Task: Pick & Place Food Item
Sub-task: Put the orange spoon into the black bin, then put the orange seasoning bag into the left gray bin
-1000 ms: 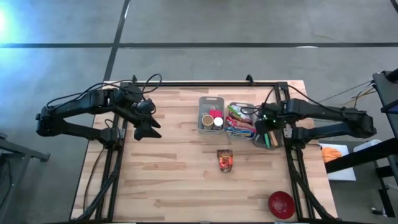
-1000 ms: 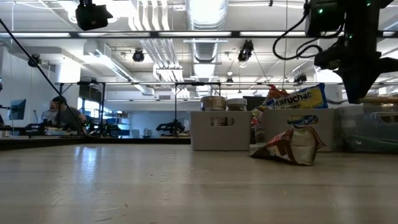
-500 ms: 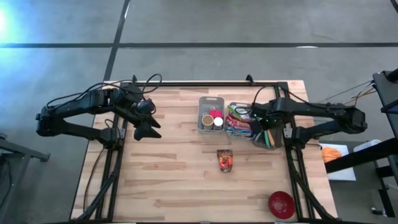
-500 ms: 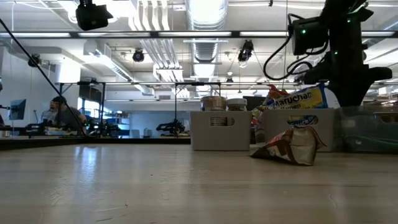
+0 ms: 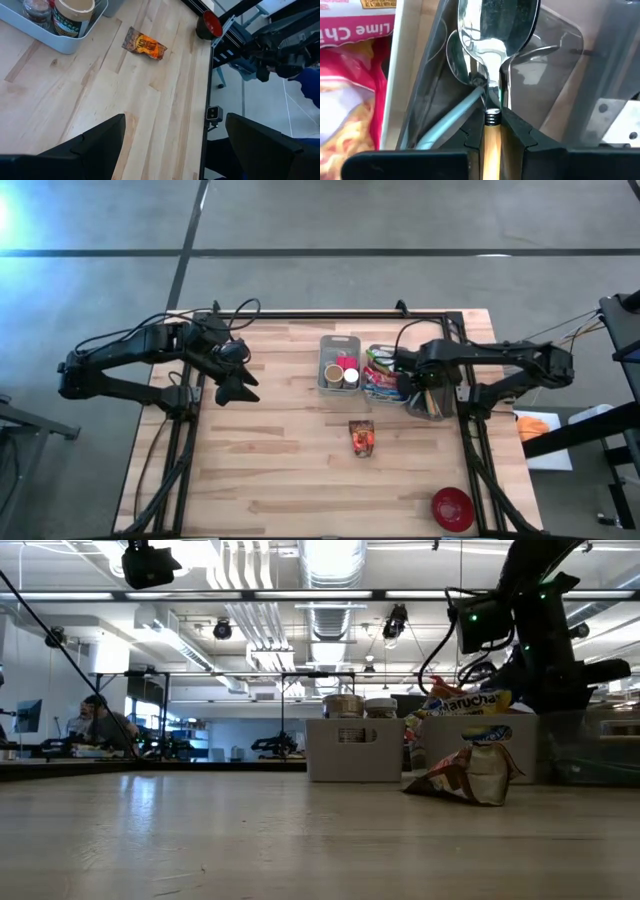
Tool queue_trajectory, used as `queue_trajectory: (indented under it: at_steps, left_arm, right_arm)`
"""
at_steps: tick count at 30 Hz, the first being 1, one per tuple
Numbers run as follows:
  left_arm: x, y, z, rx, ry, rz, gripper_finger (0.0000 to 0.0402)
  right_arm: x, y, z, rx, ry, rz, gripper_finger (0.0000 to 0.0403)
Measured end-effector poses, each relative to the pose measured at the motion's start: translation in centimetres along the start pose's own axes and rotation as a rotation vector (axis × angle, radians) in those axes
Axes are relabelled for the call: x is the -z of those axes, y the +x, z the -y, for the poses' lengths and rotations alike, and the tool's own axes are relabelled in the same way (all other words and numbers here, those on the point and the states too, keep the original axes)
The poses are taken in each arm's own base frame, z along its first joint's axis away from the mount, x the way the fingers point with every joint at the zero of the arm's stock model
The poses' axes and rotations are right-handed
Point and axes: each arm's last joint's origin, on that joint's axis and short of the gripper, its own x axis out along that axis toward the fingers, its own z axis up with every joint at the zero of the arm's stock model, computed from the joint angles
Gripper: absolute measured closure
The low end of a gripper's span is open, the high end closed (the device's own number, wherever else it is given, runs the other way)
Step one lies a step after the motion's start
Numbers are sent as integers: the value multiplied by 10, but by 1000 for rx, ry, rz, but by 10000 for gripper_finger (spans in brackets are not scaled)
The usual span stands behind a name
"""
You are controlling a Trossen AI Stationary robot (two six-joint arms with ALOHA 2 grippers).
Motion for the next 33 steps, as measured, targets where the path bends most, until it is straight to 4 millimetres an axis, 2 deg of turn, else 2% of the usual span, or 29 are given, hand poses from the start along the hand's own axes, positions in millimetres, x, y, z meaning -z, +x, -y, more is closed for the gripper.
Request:
queue_trajectory:
  at_steps: [12,20,33]
  left_arm:
    - [0,0,0,-2,-1,-2,52]
    - [0,0,0,-1,-1,-2,52]
    - [0,0,0,0,-1,-1,52]
  right_arm:
    - [-1,14,-4,44,-13,-25,368]
    - [0,9,-2,-3,-23,-20,286]
    - [1,8,-1,-16,-49,-30,204]
